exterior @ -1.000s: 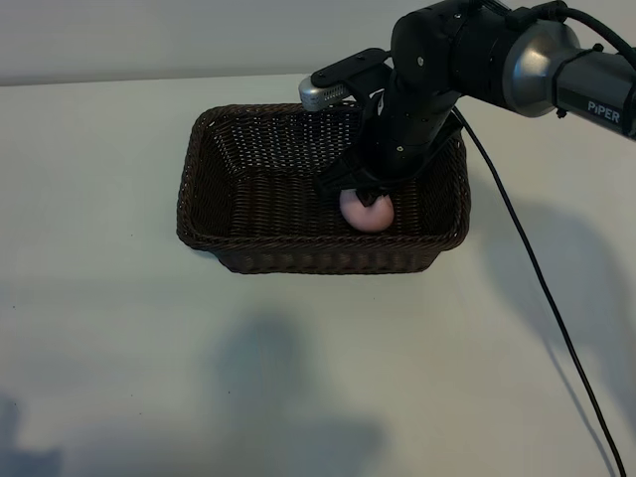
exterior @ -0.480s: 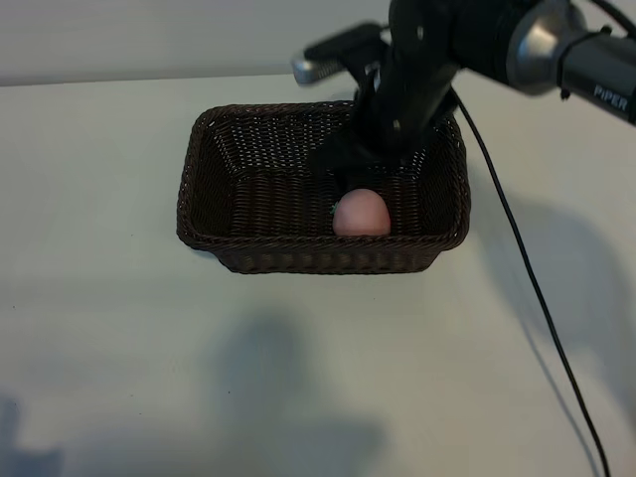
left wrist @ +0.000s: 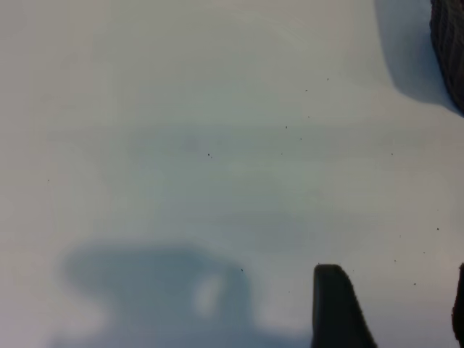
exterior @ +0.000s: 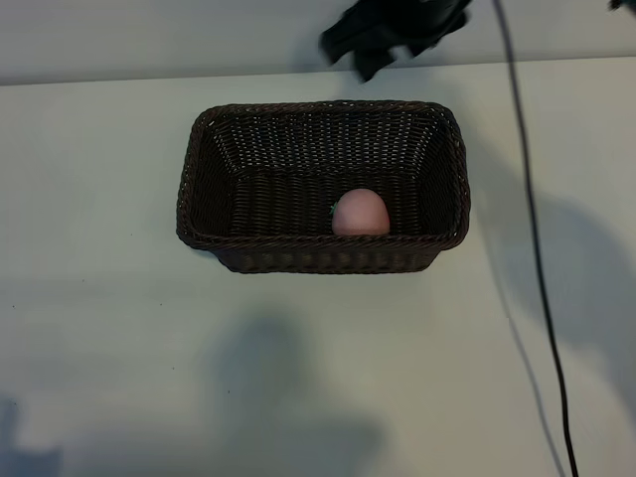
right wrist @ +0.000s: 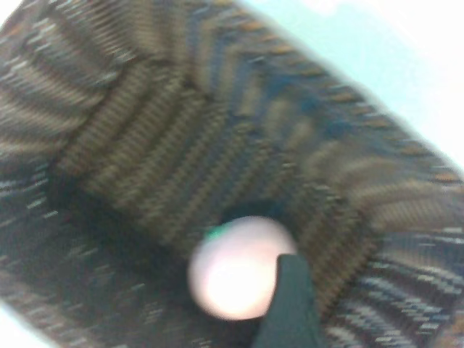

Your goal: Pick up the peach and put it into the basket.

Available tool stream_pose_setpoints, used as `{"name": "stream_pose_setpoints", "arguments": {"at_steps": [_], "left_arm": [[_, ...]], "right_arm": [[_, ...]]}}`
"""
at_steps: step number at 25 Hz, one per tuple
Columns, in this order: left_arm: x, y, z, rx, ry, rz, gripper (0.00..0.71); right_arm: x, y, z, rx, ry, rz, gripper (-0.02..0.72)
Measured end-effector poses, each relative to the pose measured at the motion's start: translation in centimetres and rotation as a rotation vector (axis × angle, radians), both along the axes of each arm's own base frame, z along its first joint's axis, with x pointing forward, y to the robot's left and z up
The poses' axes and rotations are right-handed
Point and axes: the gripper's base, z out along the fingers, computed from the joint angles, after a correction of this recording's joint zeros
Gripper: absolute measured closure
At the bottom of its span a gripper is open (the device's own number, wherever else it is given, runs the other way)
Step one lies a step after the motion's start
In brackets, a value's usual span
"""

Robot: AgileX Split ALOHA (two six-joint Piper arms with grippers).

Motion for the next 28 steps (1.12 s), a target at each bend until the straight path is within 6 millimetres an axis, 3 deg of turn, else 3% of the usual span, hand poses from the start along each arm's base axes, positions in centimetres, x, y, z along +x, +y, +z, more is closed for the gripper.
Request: {"name": "stream_pose_setpoints", "arguments": {"at_steps": [3, 8, 13, 16, 21, 25, 28], "left_arm": [[0.0, 0.0, 0.0, 0.0, 0.0, 0.0, 0.307], [0.0, 0.0, 0.0, 0.0, 0.0, 0.0, 0.307], [0.0, 0.0, 0.0, 0.0, 0.0, 0.0, 0.307], [0.0, 0.0, 0.0, 0.0, 0.0, 0.0, 0.307], [0.0, 0.0, 0.0, 0.0, 0.0, 0.0, 0.307], [0.0, 0.0, 0.0, 0.0, 0.0, 0.0, 0.307], [0.0, 0.0, 0.0, 0.0, 0.0, 0.0, 0.307]], "right_arm": [[1.7, -4.1, 0.0, -0.006, -0.001, -0.101, 0.15], [3.9, -12.6, 0.0, -0.005, 0.0, -0.296, 0.15], [4.4, -20.4, 0.0, -0.013, 0.0, -0.47, 0.153], [4.1, -23.4, 0.3, -0.009, -0.004, -0.536, 0.164], [2.1, -25.5, 3.8, 0.022, -0.075, -0.589, 0.187], [-1.5, -24.9, 7.8, 0.05, -0.148, -0.587, 0.191], [-4.9, -24.5, 9.8, 0.054, -0.174, -0.586, 0.191]]}}
